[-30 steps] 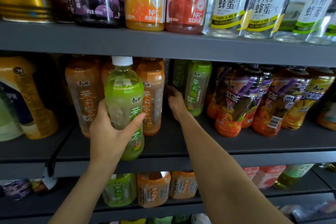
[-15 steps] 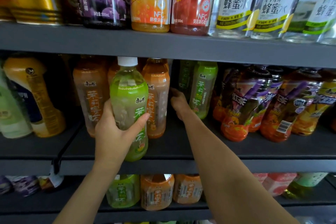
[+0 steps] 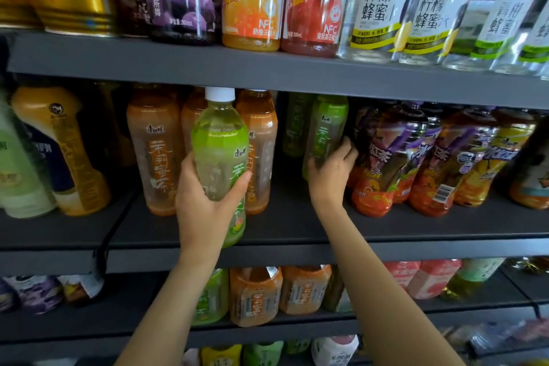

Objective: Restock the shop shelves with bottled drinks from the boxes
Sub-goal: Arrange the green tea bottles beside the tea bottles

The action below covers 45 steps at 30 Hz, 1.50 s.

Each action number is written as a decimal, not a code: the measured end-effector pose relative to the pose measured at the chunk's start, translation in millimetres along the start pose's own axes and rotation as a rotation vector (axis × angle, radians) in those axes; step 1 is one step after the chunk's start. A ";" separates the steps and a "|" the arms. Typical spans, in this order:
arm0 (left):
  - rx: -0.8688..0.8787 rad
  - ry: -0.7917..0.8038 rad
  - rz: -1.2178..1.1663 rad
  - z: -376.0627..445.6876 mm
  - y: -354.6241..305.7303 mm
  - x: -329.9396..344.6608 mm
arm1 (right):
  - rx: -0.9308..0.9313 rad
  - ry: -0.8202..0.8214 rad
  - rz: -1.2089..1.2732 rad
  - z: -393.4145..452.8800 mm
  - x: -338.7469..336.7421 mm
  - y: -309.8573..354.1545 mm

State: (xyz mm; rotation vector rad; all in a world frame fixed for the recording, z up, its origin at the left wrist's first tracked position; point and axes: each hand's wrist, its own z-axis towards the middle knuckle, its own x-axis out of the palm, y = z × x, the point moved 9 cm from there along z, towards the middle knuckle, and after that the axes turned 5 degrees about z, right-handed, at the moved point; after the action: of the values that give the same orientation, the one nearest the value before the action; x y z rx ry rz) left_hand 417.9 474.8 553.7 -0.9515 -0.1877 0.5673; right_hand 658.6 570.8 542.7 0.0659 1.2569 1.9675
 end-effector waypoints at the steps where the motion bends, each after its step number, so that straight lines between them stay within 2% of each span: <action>1: 0.001 0.007 0.004 0.7 1.1 0.3 | 0.095 0.045 0.020 5.1 7.0 -9.1; 3: -0.003 0.024 0.008 0.6 2.6 1.5 | 0.227 0.101 0.044 12.2 13.8 -24.4; 6: -0.005 0.030 0.014 0.7 3.8 1.8 | 0.257 0.158 0.048 14.1 17.0 -25.4; 14: 0.014 0.019 -0.003 0.9 5.0 0.9 | 0.087 0.275 0.029 -17.6 27.9 7.2; 21: -0.003 0.012 0.013 0.8 5.5 2.6 | 0.053 0.236 -0.034 -60.8 6.0 23.6; 27: -0.027 0.022 0.010 -1.6 4.0 1.1 | 0.054 0.307 -0.044 -59.6 -0.2 23.7; 33: -0.018 0.037 0.022 -1.7 1.3 2.8 | 0.130 0.077 -0.053 -45.2 -30.6 -0.8; 40: -0.035 0.030 0.027 -1.3 6.6 1.1 | 0.148 0.039 -0.051 -36.3 -26.2 -8.5; 41: -0.037 0.030 0.029 -1.1 7.7 1.7 | 0.101 -0.006 -0.067 -43.7 -32.2 -2.3; 43: -0.034 0.030 0.023 -1.4 8.0 2.0 | -0.120 -0.123 -0.077 -71.0 -42.6 23.2; 45: -0.018 0.029 0.023 -0.8 7.3 1.7 | -0.307 -0.084 -0.034 -94.8 -30.2 46.7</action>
State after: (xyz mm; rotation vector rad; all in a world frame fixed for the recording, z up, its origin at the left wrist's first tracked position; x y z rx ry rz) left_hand 416.9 478.4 547.2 -0.9796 -0.1559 0.5729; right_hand 611.7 471.4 541.8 -0.0259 0.8860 2.0827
